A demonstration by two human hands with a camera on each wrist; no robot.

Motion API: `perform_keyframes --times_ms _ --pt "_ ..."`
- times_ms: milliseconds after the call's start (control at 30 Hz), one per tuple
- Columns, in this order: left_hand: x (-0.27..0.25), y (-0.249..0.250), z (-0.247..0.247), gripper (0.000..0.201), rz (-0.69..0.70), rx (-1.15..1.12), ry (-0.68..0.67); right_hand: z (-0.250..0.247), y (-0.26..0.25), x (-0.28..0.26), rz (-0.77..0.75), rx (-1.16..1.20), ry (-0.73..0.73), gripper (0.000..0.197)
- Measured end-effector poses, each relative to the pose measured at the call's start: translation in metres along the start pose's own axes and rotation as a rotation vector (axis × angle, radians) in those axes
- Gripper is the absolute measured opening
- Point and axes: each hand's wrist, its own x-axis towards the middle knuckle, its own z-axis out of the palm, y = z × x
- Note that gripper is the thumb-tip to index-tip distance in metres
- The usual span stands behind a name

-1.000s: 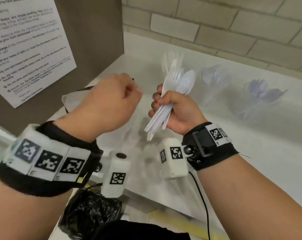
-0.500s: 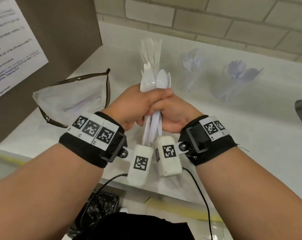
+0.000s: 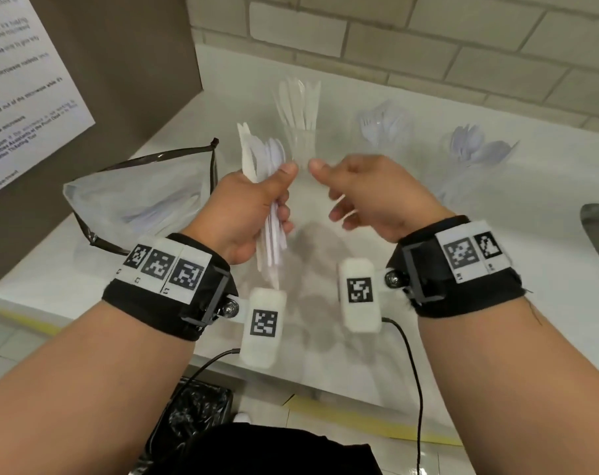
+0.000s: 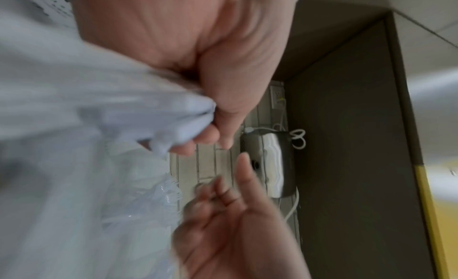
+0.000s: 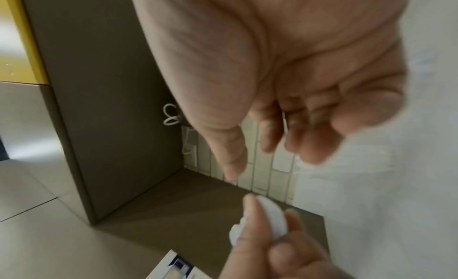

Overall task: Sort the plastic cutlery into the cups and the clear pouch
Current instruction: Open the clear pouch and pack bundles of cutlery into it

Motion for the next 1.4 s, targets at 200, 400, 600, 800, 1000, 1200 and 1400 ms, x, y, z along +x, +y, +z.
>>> perform_keyframes --times_ms 200,400,600,800,1000,1200,1400 --pt "-0.006 -0.01 0.006 0.015 0.11 0.38 -0.112 0.0 -0.014 0.009 -0.4 -0.142 0.031 0.051" --pt "-0.012 -0.017 0.005 0.016 0.128 0.522 -0.214 -0.007 -0.014 0.021 -0.275 -0.25 -0.077 0.032" --pt "-0.012 -0.015 0.008 0.015 0.222 0.702 -0.208 -0.01 -0.014 0.018 -0.251 -0.081 -0.082 0.01" --pt "-0.013 -0.016 0.008 0.019 0.133 0.585 -0.244 -0.008 -0.014 0.019 -0.175 0.093 -0.025 0.017" --pt "-0.012 -0.016 0.011 0.018 0.097 0.543 -0.252 -0.002 -0.016 0.018 -0.169 0.181 0.038 0.018" --pt "-0.011 -0.02 0.009 0.018 0.028 0.514 -0.253 -0.001 -0.019 0.017 -0.166 0.165 0.091 0.017" --pt "-0.01 -0.022 0.01 0.02 0.022 0.502 -0.238 0.0 -0.019 0.019 -0.205 0.231 0.115 0.014"
